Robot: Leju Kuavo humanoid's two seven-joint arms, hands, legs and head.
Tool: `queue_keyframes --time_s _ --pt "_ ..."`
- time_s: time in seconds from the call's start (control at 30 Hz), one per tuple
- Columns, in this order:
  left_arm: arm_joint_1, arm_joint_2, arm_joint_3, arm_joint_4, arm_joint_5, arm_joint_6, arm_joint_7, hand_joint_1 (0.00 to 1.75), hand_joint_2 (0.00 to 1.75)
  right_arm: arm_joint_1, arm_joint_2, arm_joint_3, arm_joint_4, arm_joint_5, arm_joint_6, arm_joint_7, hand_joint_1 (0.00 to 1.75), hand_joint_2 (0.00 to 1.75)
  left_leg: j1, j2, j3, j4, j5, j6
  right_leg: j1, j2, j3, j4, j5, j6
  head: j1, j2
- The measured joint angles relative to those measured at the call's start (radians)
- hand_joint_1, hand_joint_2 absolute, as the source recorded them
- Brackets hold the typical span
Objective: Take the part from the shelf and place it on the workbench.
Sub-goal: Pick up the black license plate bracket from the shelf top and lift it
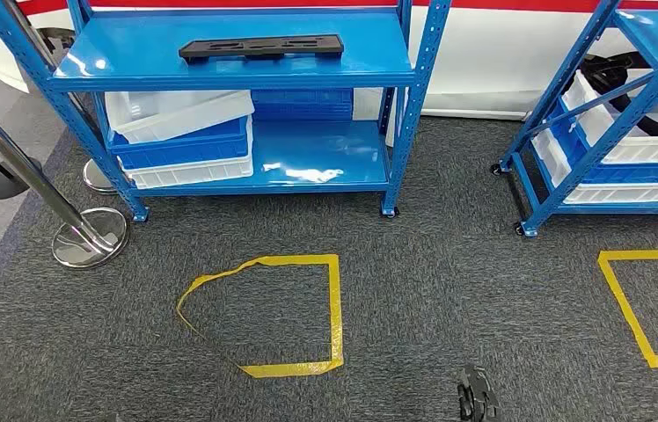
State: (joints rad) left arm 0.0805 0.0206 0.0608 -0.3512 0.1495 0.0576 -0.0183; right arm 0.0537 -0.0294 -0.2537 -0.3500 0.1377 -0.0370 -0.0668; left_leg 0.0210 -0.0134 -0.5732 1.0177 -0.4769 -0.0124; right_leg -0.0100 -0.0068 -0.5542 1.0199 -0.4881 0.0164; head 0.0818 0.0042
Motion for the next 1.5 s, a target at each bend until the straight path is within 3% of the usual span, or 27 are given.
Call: queue_keyframes --time_s 0.03,0.07,0.13,0.23,0.37,0.63,0.73,0.8,0.87,0.9,0.93,0.97,1.0,1.07,1.1,1.17,1.27,1.33,1.4,1.43,1.47,1.5 --pt "-0.003 0.001 0.004 0.001 0.007 0.002 -0.002 0.0 0.0 -0.004 -0.002 -0.011 0.002 0.007 -0.001 -0.004 0.0 0.58 0.0 0.0 0.0 0.0 0.0 0.0 0.0 0.0 0.0 0.0 0.0 0.0 0.0 0.0" --pt "-0.007 0.002 0.007 0.003 0.013 0.003 -0.004 0.0 0.0 -0.008 -0.003 -0.023 0.004 0.014 -0.001 -0.007 0.0 0.87 0.0 0.0 0.0 0.0 0.0 0.0 0.0 0.0 0.0 0.0 0.0 0.0 0.0 0.0" --pt "-0.02 0.008 0.022 0.01 0.04 0.009 -0.011 0.0 0.0 -0.026 -0.01 -0.075 0.013 0.042 -0.002 -0.022 0.0 1.75 0.0 0.0 0.0 0.0 0.0 0.0 0.0 0.0 0.0 0.0 0.0 0.0 0.0 0.0" --pt "-0.042 0.017 0.045 0.023 0.078 0.018 -0.021 0.0 0.0 -0.051 -0.023 -0.154 0.027 0.082 -0.003 -0.048 0.0 1.75 0.0 0.0 0.0 0.001 0.0 0.0 -0.002 0.0 0.0 0.0 0.0 0.0 0.0 0.0" --pt "-0.07 0.03 0.076 0.042 0.122 0.026 -0.038 0.0 0.0 -0.085 -0.037 -0.267 0.05 0.135 -0.002 -0.093 0.0 0.0 -0.003 0.0 0.0 0.001 0.0 0.001 -0.008 0.0 0.0 -0.001 0.001 0.001 0.0 0.0" --pt "-0.107 0.038 0.114 0.078 0.196 0.003 -0.078 0.0 0.0 -0.136 -0.07 -0.444 0.082 0.228 0.026 -0.179 0.0 0.0 -0.012 0.0 -0.003 0.008 -0.005 0.017 -0.017 0.0 0.001 -0.003 0.002 0.012 0.0 0.0" --pt "-0.114 0.043 0.128 0.087 0.238 -0.025 -0.089 0.0 0.0 -0.16 -0.082 -0.482 0.091 0.287 0.065 -0.188 0.0 0.0 -0.007 0.002 0.008 -0.016 0.007 0.032 -0.016 0.001 0.006 -0.002 -0.003 0.022 0.0 0.0" --pt "-0.123 0.044 0.136 0.093 0.261 -0.039 -0.09 0.0 0.0 -0.188 -0.089 -0.495 0.096 0.336 0.09 -0.196 0.0 0.0 -0.001 0.006 0.021 -0.038 0.018 0.043 -0.016 0.004 -0.025 0.065 -0.043 0.023 0.001 0.0" --pt "-0.132 0.044 0.141 0.1 0.277 -0.047 -0.085 0.0 0.0 -0.219 -0.096 -0.507 0.099 0.381 0.107 -0.203 0.0 0.0 -0.002 0.008 0.024 -0.041 0.019 0.047 -0.018 0.005 -0.093 0.195 -0.097 0.026 0.001 0.0" --pt "-0.134 0.043 0.143 0.104 0.283 -0.051 -0.082 0.0 0.0 -0.23 -0.099 -0.513 0.101 0.399 0.111 -0.207 0.0 0.0 -0.001 0.007 0.025 -0.041 0.017 0.047 -0.019 0.005 -0.121 0.243 -0.106 0.029 0.001 0.0" --pt "-0.135 0.043 0.145 0.107 0.287 -0.057 -0.078 0.0 0.0 -0.24 -0.1 -0.517 0.102 0.415 0.111 -0.215 0.0 0.0 0.001 0.003 0.027 -0.039 0.015 0.045 -0.022 0.005 -0.134 0.258 -0.096 0.032 0.001 0.0" --pt "-0.135 0.043 0.146 0.11 0.289 -0.065 -0.075 0.0 0.0 -0.25 -0.101 -0.52 0.103 0.428 0.107 -0.227 0.0 0.0 0.005 -0.001 0.029 -0.036 0.011 0.04 -0.026 0.005 -0.126 0.23 -0.065 0.036 0.001 0.0" --pt "-0.136 0.043 0.147 0.113 0.289 -0.074 -0.073 0.0 0.0 -0.263 -0.103 -0.521 0.104 0.441 0.1 -0.242 0.0 0.0 0.009 -0.005 0.031 -0.03 0.006 0.034 -0.03 0.005 -0.104 0.17 -0.021 0.041 0.002 0.0" --pt "-0.137 0.043 0.147 0.117 0.281 -0.09 -0.073 0.0 0.0 -0.302 -0.105 -0.521 0.104 0.467 0.08 -0.278 0.0 0.0 0.013 -0.01 0.029 -0.012 -0.009 0.015 -0.034 0.011 -0.055 0.056 0.029 0.044 0.002 0.0" --pt "-0.139 0.044 0.147 0.119 0.276 -0.096 -0.074 0.0 0.0 -0.324 -0.105 -0.519 0.104 0.483 0.069 -0.295 0.0 0.0 0.013 -0.011 0.026 -0.005 -0.014 0.006 -0.032 0.013 -0.044 0.029 0.034 0.039 0.002 0.0" --pt "-0.141 0.046 0.147 0.124 0.264 -0.104 -0.077 0.0 0.0 -0.367 -0.104 -0.509 0.105 0.516 0.047 -0.315 0.0 0.0 0.013 -0.013 0.022 -0.003 -0.015 -0.007 -0.025 0.015 -0.042 0.024 0.027 0.02 0.002 0.0" --pt "-0.141 0.047 0.147 0.13 0.249 -0.106 -0.078 0.0 0.0 -0.422 -0.098 -0.484 0.099 0.555 0.024 -0.317 0.0 0.0 0.016 -0.007 0.009 0.019 -0.033 -0.017 -0.024 0.011 -0.043 0.024 0.027 -0.004 0.001 0.0" --pt "-0.144 0.047 0.147 0.131 0.241 -0.103 -0.076 0.0 0.0 -0.452 -0.095 -0.455 0.091 0.567 0.014 -0.307 0.0 0.0 0.013 0.003 -0.045 0.129 -0.086 -0.017 -0.02 0.006 -0.041 0.023 0.025 -0.014 0.0 0.0" --pt "-0.144 0.048 0.147 0.132 0.235 -0.097 -0.07 0.0 0.0 -0.475 -0.09 -0.419 0.082 0.569 0.007 -0.288 0.0 0.0 0.008 0.006 -0.12 0.263 -0.129 -0.012 -0.011 0.0 -0.038 0.023 0.022 -0.021 0.0 0.0" --pt "-0.142 0.048 0.147 0.132 0.233 -0.094 -0.066 0.0 0.0 -0.487 -0.086 -0.4 0.078 0.567 0.005 -0.277 0.0 0.0 0.004 0.006 -0.14 0.29 -0.124 -0.007 -0.006 -0.001 -0.036 0.023 0.02 -0.024 0.0 0.0" --pt "-0.141 0.049 0.147 0.133 0.23 -0.092 -0.063 0.0 0.0 -0.5 -0.081 -0.379 0.072 0.565 0.004 -0.265 0.0 0.0 -0.001 0.006 -0.142 0.279 -0.099 0.002 -0.001 -0.001 -0.032 0.023 0.018 -0.028 0.0 0.0" --pt "-0.14 0.049 0.147 0.134 0.228 -0.09 -0.061 0.0 0.0 -0.516 -0.076 -0.358 0.065 0.561 0.002 -0.254 0.0 0.0 -0.008 0.006 -0.127 0.23 -0.058 0.013 0.004 -0.001 -0.027 0.023 0.015 -0.03 0.0 0.0"
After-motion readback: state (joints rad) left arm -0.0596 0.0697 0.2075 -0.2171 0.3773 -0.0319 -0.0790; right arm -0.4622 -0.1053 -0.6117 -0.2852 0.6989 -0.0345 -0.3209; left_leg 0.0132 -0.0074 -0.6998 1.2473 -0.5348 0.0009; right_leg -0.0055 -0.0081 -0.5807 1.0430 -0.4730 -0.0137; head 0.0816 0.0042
